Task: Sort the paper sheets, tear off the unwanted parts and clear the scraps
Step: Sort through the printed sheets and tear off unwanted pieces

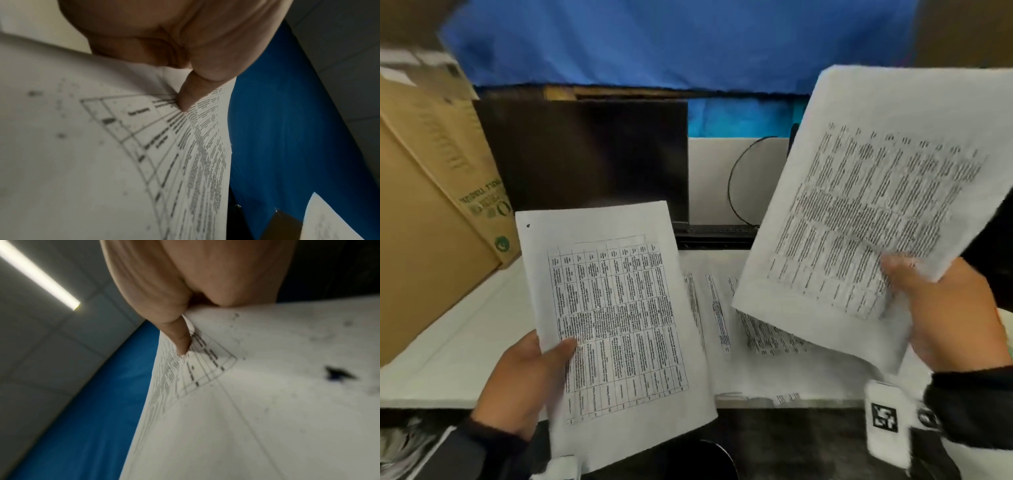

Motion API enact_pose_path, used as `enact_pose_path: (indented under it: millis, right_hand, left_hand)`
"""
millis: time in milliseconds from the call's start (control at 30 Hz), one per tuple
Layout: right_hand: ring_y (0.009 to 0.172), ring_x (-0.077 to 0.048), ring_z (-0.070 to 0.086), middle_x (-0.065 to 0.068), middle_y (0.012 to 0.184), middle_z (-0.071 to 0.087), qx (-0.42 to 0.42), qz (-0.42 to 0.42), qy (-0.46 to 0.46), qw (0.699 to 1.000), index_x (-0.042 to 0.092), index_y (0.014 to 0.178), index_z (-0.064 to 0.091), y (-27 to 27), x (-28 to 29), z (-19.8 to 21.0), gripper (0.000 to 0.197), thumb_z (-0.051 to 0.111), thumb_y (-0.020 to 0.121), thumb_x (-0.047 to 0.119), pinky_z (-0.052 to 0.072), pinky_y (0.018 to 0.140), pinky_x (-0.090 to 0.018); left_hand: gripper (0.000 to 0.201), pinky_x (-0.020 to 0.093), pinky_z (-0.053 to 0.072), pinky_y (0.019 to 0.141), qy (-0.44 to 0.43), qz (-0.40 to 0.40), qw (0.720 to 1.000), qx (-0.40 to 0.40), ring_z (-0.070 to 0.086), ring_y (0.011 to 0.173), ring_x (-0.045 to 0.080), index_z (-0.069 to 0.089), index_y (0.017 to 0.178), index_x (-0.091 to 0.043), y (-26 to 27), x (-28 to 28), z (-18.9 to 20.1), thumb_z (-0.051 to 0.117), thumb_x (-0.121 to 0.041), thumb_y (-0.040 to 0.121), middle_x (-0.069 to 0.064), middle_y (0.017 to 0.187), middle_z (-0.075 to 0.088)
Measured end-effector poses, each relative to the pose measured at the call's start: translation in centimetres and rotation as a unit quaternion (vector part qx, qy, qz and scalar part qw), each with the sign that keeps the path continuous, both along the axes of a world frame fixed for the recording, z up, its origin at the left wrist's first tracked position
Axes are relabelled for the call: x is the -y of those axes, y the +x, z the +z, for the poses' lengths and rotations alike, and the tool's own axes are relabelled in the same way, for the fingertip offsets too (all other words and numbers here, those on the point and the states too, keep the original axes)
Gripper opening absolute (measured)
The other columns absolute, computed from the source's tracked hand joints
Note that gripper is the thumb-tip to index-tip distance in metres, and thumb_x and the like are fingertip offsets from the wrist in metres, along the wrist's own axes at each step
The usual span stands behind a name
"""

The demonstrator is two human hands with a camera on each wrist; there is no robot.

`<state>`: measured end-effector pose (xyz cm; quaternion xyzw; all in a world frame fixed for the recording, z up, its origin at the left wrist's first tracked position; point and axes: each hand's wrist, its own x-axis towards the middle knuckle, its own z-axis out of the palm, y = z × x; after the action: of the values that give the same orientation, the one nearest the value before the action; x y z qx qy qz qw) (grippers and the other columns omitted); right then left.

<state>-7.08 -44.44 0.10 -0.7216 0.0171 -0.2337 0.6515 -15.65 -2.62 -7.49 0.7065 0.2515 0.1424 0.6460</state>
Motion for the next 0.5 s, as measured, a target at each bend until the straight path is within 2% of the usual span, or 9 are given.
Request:
enact_pose_path:
  millis: [100,167,233,300,367,400,433,467,500]
  right_hand:
    - [0.105,-0.018,0.072,-0.001,0.116,0.074,-0.078,0.209,0.106,0.969,0.018,0.125,0.067,-2.6,-2.8,0.8,0.031,0.06,0.095,0.011,0.057,0.091,-0.04]
    - [0.105,-0.022,0.072,-0.002,0.113,0.076,-0.139,0.274,0.096,0.947,0.018,0.12,0.069,-3.9,-5.6,-0.9,0.026,0.06,0.096,0.012,0.054,0.096,-0.044]
    - [0.103,-0.018,0.072,0.004,0.107,0.077,-0.165,0.251,0.0,0.954,0.024,0.111,0.071,-4.5,-8.1,-3.9,0.018,0.063,0.096,0.02,0.052,0.098,-0.044]
    - [0.098,-0.018,0.072,0.004,0.101,0.077,-0.175,0.19,-0.065,0.964,0.026,0.104,0.069,-4.6,-9.3,-6.8,0.012,0.066,0.093,0.022,0.055,0.094,-0.045]
    - [0.091,-0.016,0.071,0.005,0.096,0.074,-0.182,0.143,-0.063,0.971,0.026,0.104,0.065,-4.8,-9.7,-7.7,0.014,0.067,0.091,0.019,0.059,0.083,-0.037]
    - [0.088,-0.014,0.07,0.005,0.096,0.073,-0.184,0.125,-0.06,0.973,0.026,0.105,0.063,-4.9,-9.6,-7.6,0.016,0.068,0.09,0.02,0.058,0.077,-0.032]
    - [0.086,-0.012,0.07,0.006,0.095,0.072,-0.179,0.121,-0.058,0.975,0.026,0.105,0.061,-5.2,-9.6,-7.3,0.018,0.069,0.09,0.021,0.057,0.072,-0.028]
    - [0.084,-0.011,0.07,0.007,0.094,0.072,-0.177,0.126,-0.058,0.975,0.027,0.105,0.06,-5.3,-9.6,-7.1,0.02,0.071,0.089,0.023,0.055,0.069,-0.026]
    - [0.083,-0.011,0.071,0.006,0.093,0.073,-0.175,0.138,-0.056,0.973,0.027,0.103,0.06,-5.2,-9.5,-6.8,0.021,0.073,0.087,0.025,0.055,0.069,-0.025]
  left_hand:
    - [0.015,0.054,0.054,0.092,-0.001,-0.036,0.999,0.013,0.075,0.09,0.032,0.07,0.105,-0.011,-1.2,2.0,1.1,0.058,-0.008,0.098,0.009,0.096,0.079]
    - [0.017,0.052,0.053,0.093,-0.021,-0.085,0.996,0.005,0.074,0.092,0.034,0.07,0.108,-0.007,-1.6,3.7,1.2,0.057,-0.004,0.097,0.014,0.099,0.078]
    - [0.023,0.054,0.05,0.099,-0.071,-0.118,0.99,-0.015,0.072,0.099,0.036,0.068,0.115,-0.004,-1.5,5.2,0.8,0.063,-0.014,0.095,0.018,0.109,0.075]
    - [0.054,0.053,0.045,0.105,-0.116,-0.111,0.986,-0.038,0.069,0.11,0.033,0.066,0.126,-0.013,-1.0,6.2,-0.1,0.066,-0.052,0.088,0.013,0.12,0.072]
    - [0.078,0.048,0.047,0.103,-0.067,-0.145,0.985,-0.059,0.069,0.11,0.025,0.07,0.12,-0.035,-0.9,7.1,-0.4,0.035,-0.089,0.077,0.002,0.115,0.075]
    - [0.083,0.045,0.049,0.1,-0.019,-0.158,0.985,-0.074,0.07,0.107,0.019,0.071,0.113,-0.043,-0.7,7.7,-0.4,0.021,-0.095,0.071,-0.004,0.11,0.076]
    - [0.08,0.043,0.049,0.1,0.042,-0.15,0.984,-0.089,0.07,0.105,0.015,0.071,0.111,-0.044,-0.9,8.1,-0.1,0.021,-0.094,0.072,-0.009,0.107,0.076]
    - [0.063,0.042,0.049,0.101,0.09,-0.159,0.98,-0.079,0.07,0.103,0.011,0.07,0.11,-0.041,-1.1,8.5,0.3,0.036,-0.084,0.079,-0.012,0.106,0.076]
    - [0.039,0.04,0.051,0.098,0.116,-0.147,0.98,-0.073,0.071,0.098,0.009,0.07,0.107,-0.036,-1.0,8.9,0.3,0.053,-0.064,0.085,-0.013,0.1,0.076]
